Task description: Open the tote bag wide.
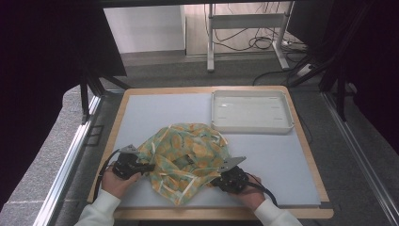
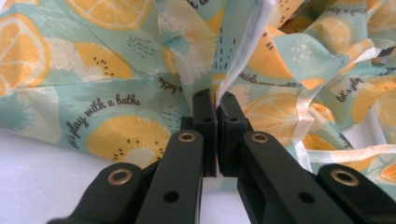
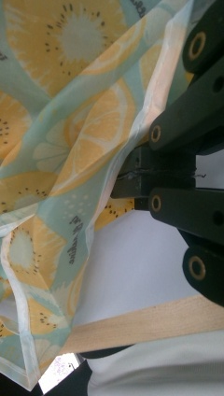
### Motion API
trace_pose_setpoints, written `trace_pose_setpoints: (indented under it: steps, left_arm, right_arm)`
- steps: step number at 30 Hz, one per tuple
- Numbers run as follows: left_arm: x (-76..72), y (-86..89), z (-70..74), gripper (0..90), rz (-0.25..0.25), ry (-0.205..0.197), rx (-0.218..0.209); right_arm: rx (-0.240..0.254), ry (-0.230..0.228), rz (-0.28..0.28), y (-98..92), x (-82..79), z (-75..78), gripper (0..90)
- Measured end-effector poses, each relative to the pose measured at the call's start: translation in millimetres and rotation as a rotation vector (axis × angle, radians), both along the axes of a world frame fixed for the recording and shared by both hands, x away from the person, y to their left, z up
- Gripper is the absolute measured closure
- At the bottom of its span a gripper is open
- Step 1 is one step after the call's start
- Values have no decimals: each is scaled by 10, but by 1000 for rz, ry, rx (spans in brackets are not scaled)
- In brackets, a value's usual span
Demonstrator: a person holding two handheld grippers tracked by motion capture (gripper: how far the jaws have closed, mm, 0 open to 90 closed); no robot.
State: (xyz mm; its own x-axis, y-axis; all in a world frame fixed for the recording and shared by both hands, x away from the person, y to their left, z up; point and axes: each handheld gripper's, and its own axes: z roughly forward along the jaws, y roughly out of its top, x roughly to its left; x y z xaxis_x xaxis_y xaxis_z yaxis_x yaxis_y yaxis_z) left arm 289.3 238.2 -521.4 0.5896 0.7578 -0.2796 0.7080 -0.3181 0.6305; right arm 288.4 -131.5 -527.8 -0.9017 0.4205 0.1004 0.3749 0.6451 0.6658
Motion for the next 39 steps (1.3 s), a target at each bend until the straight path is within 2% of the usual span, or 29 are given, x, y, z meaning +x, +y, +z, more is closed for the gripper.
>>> trace_pose_setpoints:
  steps: [8, 15, 17, 19, 22, 26, 28, 29, 32, 35, 37, 39]
  left_arm:
    - [35, -57, -28, 873, -6, -4, 33]
    - [36, -61, -62, 804, -9, 1, 44]
    - [32, -56, -58, 743, -4, -5, 42]
    - [4, -48, -39, 644, -3, -17, 44]
    - [-94, -12, 18, 429, 20, -53, 52]
    - [-215, 83, 120, 282, 37, -90, 14]
    - [-261, 117, 164, 262, 41, -110, 3]
    - [-281, 134, 195, 262, 43, -122, -1]
    - [-314, 162, 290, 260, 59, -158, -19]
    - [-308, 171, 390, 254, 70, -186, -30]
    - [-271, 161, 463, 253, 80, -200, -32]
    - [-223, 142, 517, 252, 78, -201, -30]
  right_arm:
    - [-4, -10, -8, 42, 54, -1, 888]
    - [-4, -13, -9, -1, 50, 2, 866]
    - [-3, -11, -8, -11, 48, 4, 835]
    - [-1, -14, -11, -21, 29, 10, 741]
    - [1, -22, -19, -63, -38, 31, 607]
    - [41, -55, -61, -207, -168, 120, 468]
    - [84, -64, -92, -325, -232, 183, 445]
    - [84, -64, -92, -325, -232, 183, 435]
    - [124, -70, -128, -447, -297, 262, 417]
    - [146, -101, -147, -532, -348, 365, 403]
    - [170, -120, -173, -573, -331, 450, 398]
    - [191, -152, -202, -588, -227, 570, 391]
